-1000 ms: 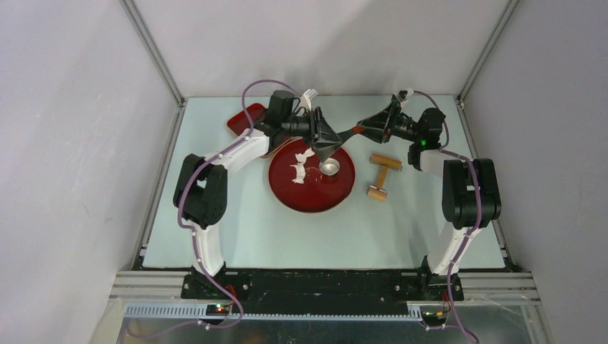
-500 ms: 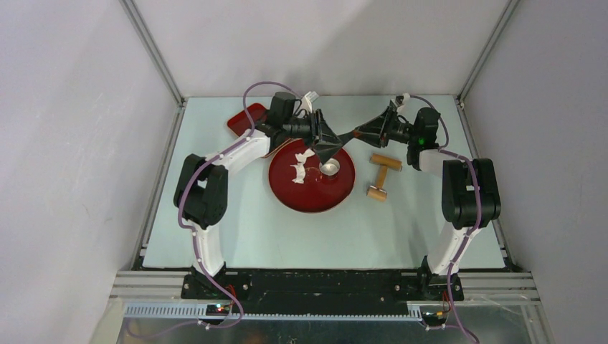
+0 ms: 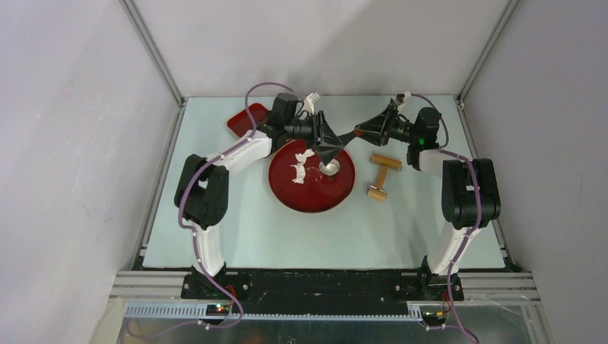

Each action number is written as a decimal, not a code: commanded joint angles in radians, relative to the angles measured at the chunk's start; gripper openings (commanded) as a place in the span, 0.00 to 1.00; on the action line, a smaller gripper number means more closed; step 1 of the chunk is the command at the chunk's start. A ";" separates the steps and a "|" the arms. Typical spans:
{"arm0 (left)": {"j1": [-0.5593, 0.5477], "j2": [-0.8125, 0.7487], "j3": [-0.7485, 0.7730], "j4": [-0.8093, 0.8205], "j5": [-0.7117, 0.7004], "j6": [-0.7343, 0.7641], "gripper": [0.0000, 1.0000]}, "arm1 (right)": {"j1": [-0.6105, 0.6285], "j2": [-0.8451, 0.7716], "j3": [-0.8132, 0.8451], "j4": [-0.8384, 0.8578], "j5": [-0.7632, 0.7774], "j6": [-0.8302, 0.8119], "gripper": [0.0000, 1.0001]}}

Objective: Roll out the dumpling wrappers from the dough
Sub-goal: Pick up the spatula from the center of the board.

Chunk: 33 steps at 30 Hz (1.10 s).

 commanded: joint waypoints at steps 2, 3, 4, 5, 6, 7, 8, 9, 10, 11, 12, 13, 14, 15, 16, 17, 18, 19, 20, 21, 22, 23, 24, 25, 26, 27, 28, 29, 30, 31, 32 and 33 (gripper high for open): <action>-0.018 -0.002 0.009 0.001 0.005 0.038 0.00 | 0.011 -0.034 0.037 0.061 -0.015 0.007 0.46; -0.019 -0.001 0.009 0.001 0.004 0.040 0.00 | 0.012 -0.035 0.037 0.060 -0.015 0.008 0.45; -0.020 0.000 0.010 0.000 0.005 0.040 0.00 | 0.011 -0.036 0.036 0.060 -0.016 0.008 0.45; -0.020 0.002 0.011 0.000 0.005 0.040 0.00 | 0.013 -0.036 0.037 0.060 -0.016 0.007 0.43; -0.020 0.003 0.011 -0.001 0.005 0.040 0.00 | 0.014 -0.036 0.037 0.061 -0.017 0.007 0.37; -0.020 0.004 0.012 -0.001 0.006 0.041 0.00 | 0.014 -0.037 0.037 0.064 -0.018 0.006 0.33; -0.020 0.005 0.013 -0.001 0.005 0.041 0.00 | 0.015 -0.037 0.037 0.067 -0.019 0.006 0.21; -0.020 0.006 0.014 -0.002 0.005 0.040 0.00 | 0.016 -0.036 0.037 0.069 -0.021 0.005 0.12; -0.021 0.007 0.015 -0.003 0.006 0.040 0.00 | 0.017 -0.036 0.037 0.071 -0.023 0.003 0.01; -0.021 0.008 0.016 -0.003 0.007 0.040 0.00 | 0.017 -0.036 0.037 0.070 -0.027 0.001 0.00; -0.020 0.008 0.018 -0.003 0.007 0.040 0.00 | 0.017 -0.036 0.037 0.071 -0.029 -0.007 0.00; -0.020 0.009 0.019 -0.004 0.007 0.041 0.00 | 0.019 -0.038 0.037 0.070 -0.035 -0.011 0.00; -0.020 0.010 0.024 -0.005 0.009 0.043 0.00 | 0.020 -0.046 0.037 0.061 -0.037 -0.028 0.00; -0.020 0.011 0.027 -0.010 0.011 0.044 0.00 | 0.021 -0.051 0.037 0.054 -0.042 -0.044 0.00; -0.018 0.012 0.037 -0.011 0.012 0.047 0.00 | 0.021 -0.069 0.036 0.025 -0.045 -0.088 0.00; -0.016 0.011 0.041 -0.016 0.016 0.048 0.06 | 0.024 -0.080 0.036 0.005 -0.053 -0.114 0.00; -0.012 0.011 0.050 -0.018 0.017 0.050 0.12 | 0.028 -0.096 0.037 -0.016 -0.066 -0.155 0.00; -0.009 0.008 0.054 -0.019 0.022 0.051 0.28 | 0.029 -0.103 0.037 -0.029 -0.066 -0.169 0.00; 0.000 0.007 0.062 -0.020 0.023 0.052 0.37 | 0.026 -0.117 0.039 -0.077 -0.062 -0.209 0.00; 0.006 0.002 0.066 -0.020 0.025 0.054 0.50 | 0.023 -0.123 0.043 -0.165 -0.050 -0.268 0.00; 0.019 -0.002 0.073 -0.022 0.025 0.057 0.56 | 0.020 -0.133 0.060 -0.216 -0.041 -0.304 0.00; 0.033 -0.010 0.079 -0.025 0.024 0.060 0.65 | 0.019 -0.139 0.071 -0.328 -0.035 -0.397 0.00; 0.042 -0.015 0.081 -0.030 0.023 0.073 0.69 | 0.012 -0.151 0.092 -0.386 -0.013 -0.440 0.00; 0.058 -0.024 0.088 -0.039 0.015 0.084 0.77 | 0.008 -0.161 0.105 -0.459 -0.002 -0.506 0.00; 0.066 -0.028 0.091 -0.058 0.011 0.111 0.79 | -0.003 -0.166 0.109 -0.481 0.018 -0.526 0.00; 0.080 -0.034 0.098 -0.069 -0.004 0.145 0.82 | -0.019 -0.172 0.117 -0.504 0.023 -0.554 0.00; 0.087 -0.036 0.101 -0.096 -0.026 0.163 0.84 | -0.026 -0.173 0.123 -0.512 0.032 -0.564 0.00; 0.097 -0.038 0.105 -0.107 -0.040 0.202 0.85 | -0.041 -0.174 0.139 -0.534 0.036 -0.580 0.00; 0.101 -0.032 0.107 -0.134 -0.073 0.221 0.86 | -0.045 -0.174 0.145 -0.538 0.039 -0.581 0.00; 0.106 -0.027 0.117 -0.172 -0.092 0.265 0.86 | -0.074 -0.174 0.155 -0.545 0.047 -0.582 0.00; 0.107 -0.013 0.124 -0.195 -0.141 0.288 0.85 | -0.086 -0.176 0.158 -0.561 0.054 -0.588 0.00; 0.105 -0.006 0.135 -0.227 -0.162 0.327 0.85 | -0.107 -0.184 0.162 -0.571 0.070 -0.593 0.00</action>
